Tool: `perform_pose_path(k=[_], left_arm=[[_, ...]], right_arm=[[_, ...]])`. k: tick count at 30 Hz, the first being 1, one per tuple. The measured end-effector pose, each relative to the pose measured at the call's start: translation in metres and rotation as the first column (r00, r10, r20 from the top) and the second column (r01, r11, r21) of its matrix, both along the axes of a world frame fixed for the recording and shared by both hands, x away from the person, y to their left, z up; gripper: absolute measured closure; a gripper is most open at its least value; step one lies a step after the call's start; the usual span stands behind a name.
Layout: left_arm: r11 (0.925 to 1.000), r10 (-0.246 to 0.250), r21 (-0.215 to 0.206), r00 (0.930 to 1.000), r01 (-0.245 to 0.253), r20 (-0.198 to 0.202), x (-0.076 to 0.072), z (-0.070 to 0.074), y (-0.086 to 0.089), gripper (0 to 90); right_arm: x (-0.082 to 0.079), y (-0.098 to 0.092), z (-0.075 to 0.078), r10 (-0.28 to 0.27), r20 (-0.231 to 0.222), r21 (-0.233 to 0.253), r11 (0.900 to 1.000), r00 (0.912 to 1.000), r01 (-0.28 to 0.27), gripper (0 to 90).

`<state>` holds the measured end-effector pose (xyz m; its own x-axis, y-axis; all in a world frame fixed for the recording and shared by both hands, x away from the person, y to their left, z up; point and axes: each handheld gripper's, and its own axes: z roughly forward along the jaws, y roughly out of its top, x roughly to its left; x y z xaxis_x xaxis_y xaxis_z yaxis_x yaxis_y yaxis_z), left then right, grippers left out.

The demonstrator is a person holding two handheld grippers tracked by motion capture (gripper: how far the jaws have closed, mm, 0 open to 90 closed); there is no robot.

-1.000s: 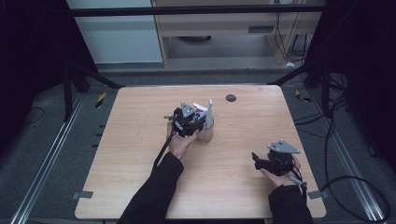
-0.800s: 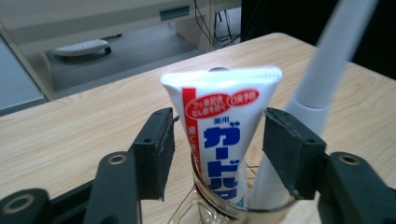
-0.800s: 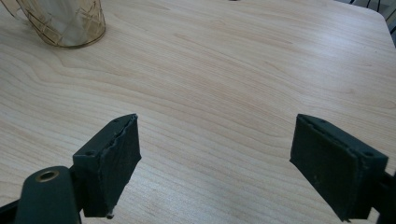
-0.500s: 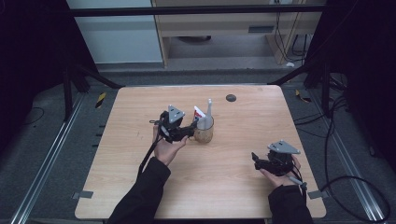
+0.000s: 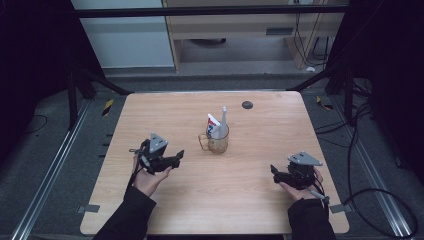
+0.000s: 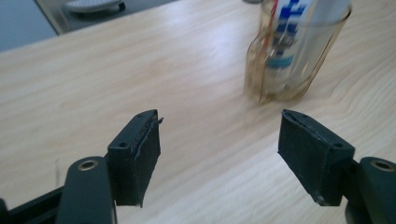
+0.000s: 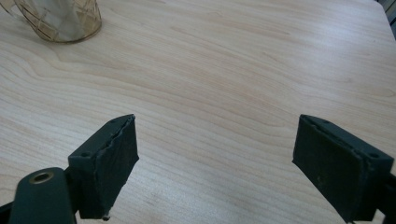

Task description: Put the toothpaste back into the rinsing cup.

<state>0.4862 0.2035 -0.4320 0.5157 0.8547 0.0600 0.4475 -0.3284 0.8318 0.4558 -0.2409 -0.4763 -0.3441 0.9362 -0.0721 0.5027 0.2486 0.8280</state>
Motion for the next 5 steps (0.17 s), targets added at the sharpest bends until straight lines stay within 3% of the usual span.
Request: perform_pose_path(k=[5], left_arm=[[0.9994,0.034,0.002,0.9989,-0.034,-0.033,-0.016,-0.017,0.024,28.1]], right_arm=[[-0.002,-0.002,-0.002,-0.010,-0.017,0.001,1.000,0.9998,0.010,12.7]])
